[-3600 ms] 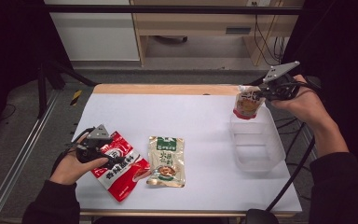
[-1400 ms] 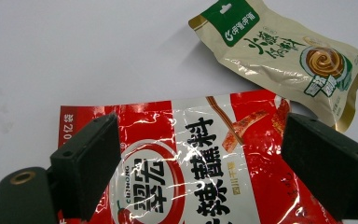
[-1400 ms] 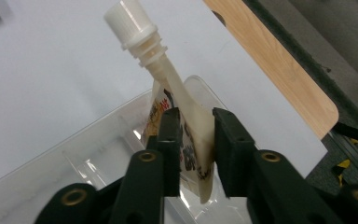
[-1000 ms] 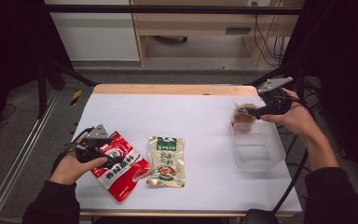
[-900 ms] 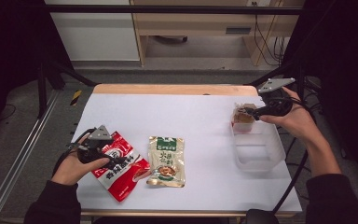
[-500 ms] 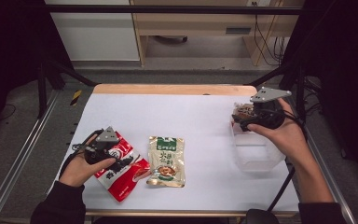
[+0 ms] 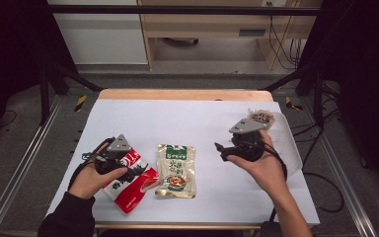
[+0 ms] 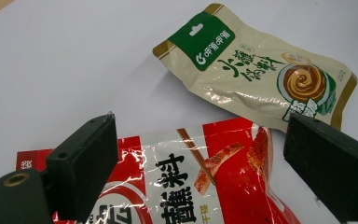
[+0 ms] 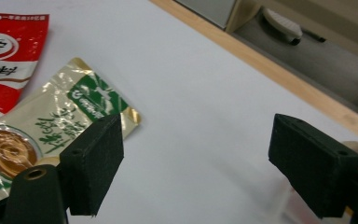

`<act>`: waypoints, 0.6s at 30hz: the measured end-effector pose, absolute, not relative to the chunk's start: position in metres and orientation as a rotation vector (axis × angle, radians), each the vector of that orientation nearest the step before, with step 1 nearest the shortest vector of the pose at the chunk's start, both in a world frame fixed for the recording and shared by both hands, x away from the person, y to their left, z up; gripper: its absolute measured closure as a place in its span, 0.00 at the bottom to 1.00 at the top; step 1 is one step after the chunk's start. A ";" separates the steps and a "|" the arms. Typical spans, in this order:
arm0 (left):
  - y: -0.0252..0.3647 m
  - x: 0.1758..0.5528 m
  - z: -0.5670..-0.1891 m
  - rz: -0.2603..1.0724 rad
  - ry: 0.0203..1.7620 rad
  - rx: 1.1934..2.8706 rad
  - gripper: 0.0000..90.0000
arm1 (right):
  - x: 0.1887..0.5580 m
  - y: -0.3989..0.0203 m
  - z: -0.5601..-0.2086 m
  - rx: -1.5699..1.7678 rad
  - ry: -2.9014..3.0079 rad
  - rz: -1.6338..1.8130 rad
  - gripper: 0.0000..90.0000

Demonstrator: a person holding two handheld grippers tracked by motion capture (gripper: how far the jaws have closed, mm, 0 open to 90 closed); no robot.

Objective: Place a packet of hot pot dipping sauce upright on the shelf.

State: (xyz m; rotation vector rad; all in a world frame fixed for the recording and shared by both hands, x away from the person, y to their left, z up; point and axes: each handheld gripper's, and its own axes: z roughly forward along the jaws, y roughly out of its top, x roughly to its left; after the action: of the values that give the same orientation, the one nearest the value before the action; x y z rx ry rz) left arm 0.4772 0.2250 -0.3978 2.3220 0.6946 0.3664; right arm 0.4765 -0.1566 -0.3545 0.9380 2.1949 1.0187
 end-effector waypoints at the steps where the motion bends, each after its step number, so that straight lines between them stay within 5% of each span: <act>1: 0.224 0.477 -0.397 0.369 0.691 2.325 0.11 | 0.476 -0.151 -0.360 0.947 2.194 1.033 0.21; 18: 0.199 0.502 -0.403 0.353 0.665 2.330 0.13 | 0.456 -0.099 -0.435 0.933 2.210 1.036 0.24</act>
State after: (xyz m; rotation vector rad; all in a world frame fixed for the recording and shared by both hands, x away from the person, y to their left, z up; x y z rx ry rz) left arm 0.5020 0.1995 -0.4032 2.3300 0.6648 0.3529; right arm 0.4558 -0.0994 -0.4351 0.9330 2.2099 1.0361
